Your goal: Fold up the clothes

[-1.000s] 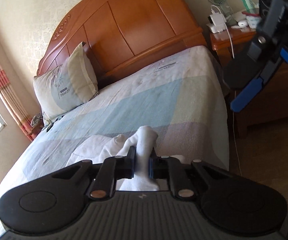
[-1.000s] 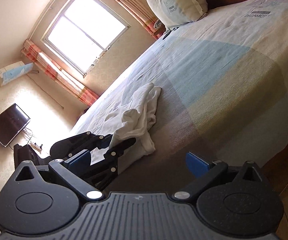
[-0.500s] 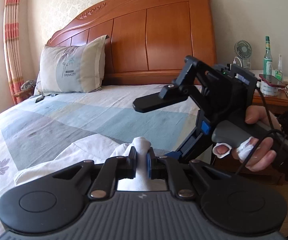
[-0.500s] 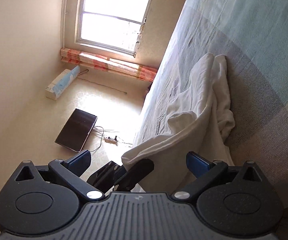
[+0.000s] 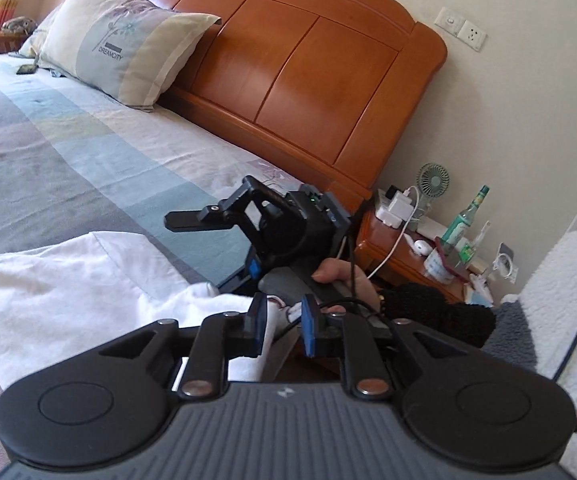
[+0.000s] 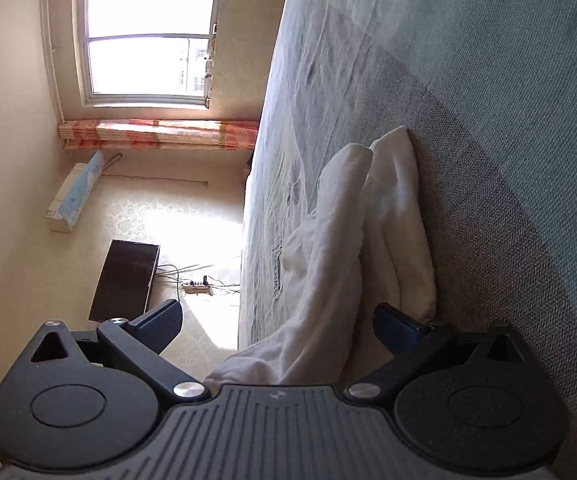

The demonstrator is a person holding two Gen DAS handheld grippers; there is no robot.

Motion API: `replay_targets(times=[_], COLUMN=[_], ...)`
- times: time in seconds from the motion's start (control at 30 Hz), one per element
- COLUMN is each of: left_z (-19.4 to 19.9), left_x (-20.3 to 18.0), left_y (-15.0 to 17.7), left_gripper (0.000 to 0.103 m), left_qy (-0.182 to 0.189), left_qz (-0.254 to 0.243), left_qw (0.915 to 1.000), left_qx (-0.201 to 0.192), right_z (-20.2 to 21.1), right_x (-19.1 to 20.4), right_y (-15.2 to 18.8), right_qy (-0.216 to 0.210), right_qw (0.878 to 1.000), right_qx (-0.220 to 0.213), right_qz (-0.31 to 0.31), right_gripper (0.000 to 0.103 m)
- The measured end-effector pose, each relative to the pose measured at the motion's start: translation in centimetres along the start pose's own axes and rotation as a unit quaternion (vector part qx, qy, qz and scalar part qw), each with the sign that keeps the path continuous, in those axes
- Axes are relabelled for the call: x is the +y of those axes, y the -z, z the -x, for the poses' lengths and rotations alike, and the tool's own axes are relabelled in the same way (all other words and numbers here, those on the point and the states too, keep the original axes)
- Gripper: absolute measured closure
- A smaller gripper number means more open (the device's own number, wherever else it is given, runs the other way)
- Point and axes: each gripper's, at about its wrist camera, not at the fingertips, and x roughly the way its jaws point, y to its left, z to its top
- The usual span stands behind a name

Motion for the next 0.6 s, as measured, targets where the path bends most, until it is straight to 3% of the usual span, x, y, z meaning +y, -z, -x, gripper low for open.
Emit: replay_targets(times=[0.13,0.3,0.37,0.43,0.5,0.57,0.6], left_z=[0.2,-0.1,-0.1,0.0,0.4,0.9,1.2], left_x=[0.8,2.8,3.2,3.5,3.8,4.1,4.2], left_y=[-0.2,-0.1,0.0,0.0,0.1,0.1,0.1], left_gripper=[0.076,0.068,0.068,0.068,0.067,0.067,0.067], left_qy=[-0.03,-0.04,-0.051,-0.063,-0.071,-0.079,-0.084], left_qz=[0.014,0.063,0.076,0.085,0.097,0.109,0.115], left_qw=[0.9994,0.9972,0.9958,0.9944,0.9927,0.9908,0.9896], left_qx=[0.007,0.009,0.01,0.006,-0.004,-0.014,-0.019], right_z=[-1.0,-1.3,-1.2,-1.4,-1.5,-1.5,-1.5], right_x=[0.4,0.3,0.4,0.8,1.1,1.4,1.6], right_y=[-0.1,0.3,0.6,0.6,0.7,0.9,1.0], right_qy=[0.014,0.015,0.019,0.058,0.106,0.133,0.139], right_qw=[1.0,1.0,0.999,0.996,0.991,0.986,0.984], right_qx=[0.011,0.001,-0.006,-0.003,0.0,-0.002,-0.001], right_qz=[0.005,0.022,0.041,0.062,0.084,0.104,0.111], right_gripper=[0.0,0.0,0.004,0.021,0.056,0.074,0.075])
